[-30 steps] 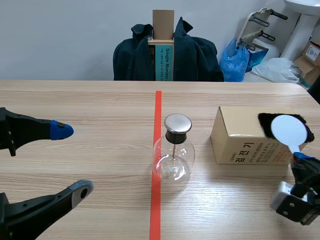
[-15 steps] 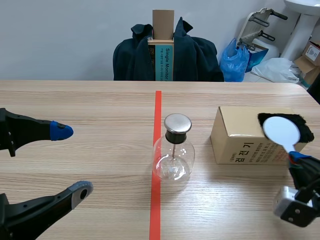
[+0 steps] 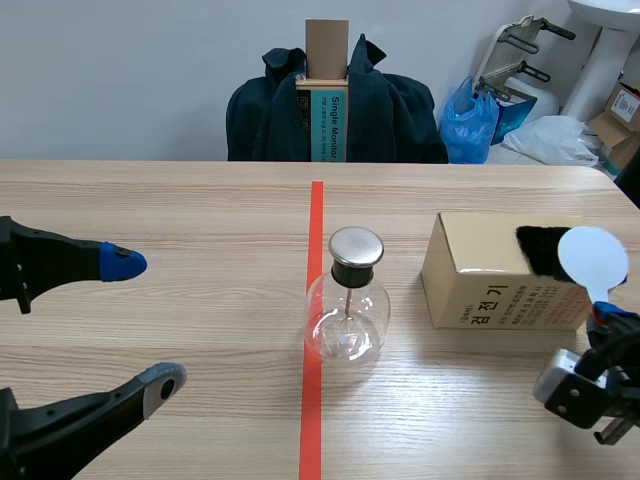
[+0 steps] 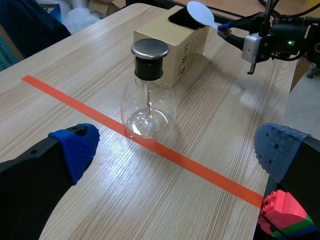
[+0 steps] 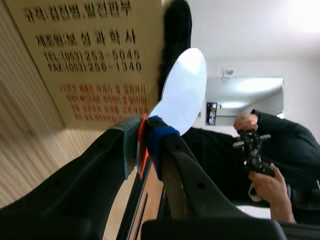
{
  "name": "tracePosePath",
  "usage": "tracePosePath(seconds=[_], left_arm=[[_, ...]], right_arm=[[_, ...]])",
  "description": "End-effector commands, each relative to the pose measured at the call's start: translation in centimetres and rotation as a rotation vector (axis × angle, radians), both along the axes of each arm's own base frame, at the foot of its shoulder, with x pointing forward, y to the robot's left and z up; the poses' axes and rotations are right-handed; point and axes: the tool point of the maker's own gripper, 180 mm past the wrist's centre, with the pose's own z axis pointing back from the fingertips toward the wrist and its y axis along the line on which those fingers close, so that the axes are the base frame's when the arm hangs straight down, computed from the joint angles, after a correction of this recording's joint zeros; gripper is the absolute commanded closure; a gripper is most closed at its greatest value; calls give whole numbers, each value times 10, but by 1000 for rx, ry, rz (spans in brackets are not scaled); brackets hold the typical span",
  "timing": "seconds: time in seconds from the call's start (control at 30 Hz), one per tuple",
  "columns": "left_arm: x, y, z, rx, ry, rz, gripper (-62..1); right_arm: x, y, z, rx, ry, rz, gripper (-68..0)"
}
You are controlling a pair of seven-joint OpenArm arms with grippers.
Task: Do the electroscope experiment.
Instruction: 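Rub the plate on the fur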
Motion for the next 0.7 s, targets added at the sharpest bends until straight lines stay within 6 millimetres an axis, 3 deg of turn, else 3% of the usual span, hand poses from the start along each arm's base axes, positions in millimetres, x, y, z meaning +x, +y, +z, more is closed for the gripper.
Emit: tracePosePath(seconds=[0.0, 0.07, 0.1, 0.23, 0.4, 0.5, 0.57, 0.67], left_arm=[[3, -2, 8, -37, -16, 7, -623], [3, -3, 8, -41, -16, 11, -623], [3, -3, 8, -39, -18, 10, -623], [2, -5, 6, -31, -22, 9, -623], [1, -6, 5, -26, -26, 6, -623], [1, -5, 5, -26, -26, 6, -623], [1, -5, 5, -26, -26, 6, -623], [1, -5, 5, -27, -26, 6, -623]], right_arm=[[3, 11, 8, -5, -12, 118, -8], [0, 27, 9, 13, -19, 195, -8], [2, 26, 9, 15, -20, 176, -8], [6, -15, 3, -22, 8, -48, -8], [3, 22, -1, 36, 31, 126, -8], [6, -8, -3, 1, 34, -52, -8], [5, -15, -3, -10, 37, -64, -8], [5, 15, 3, 15, 14, 106, -8]])
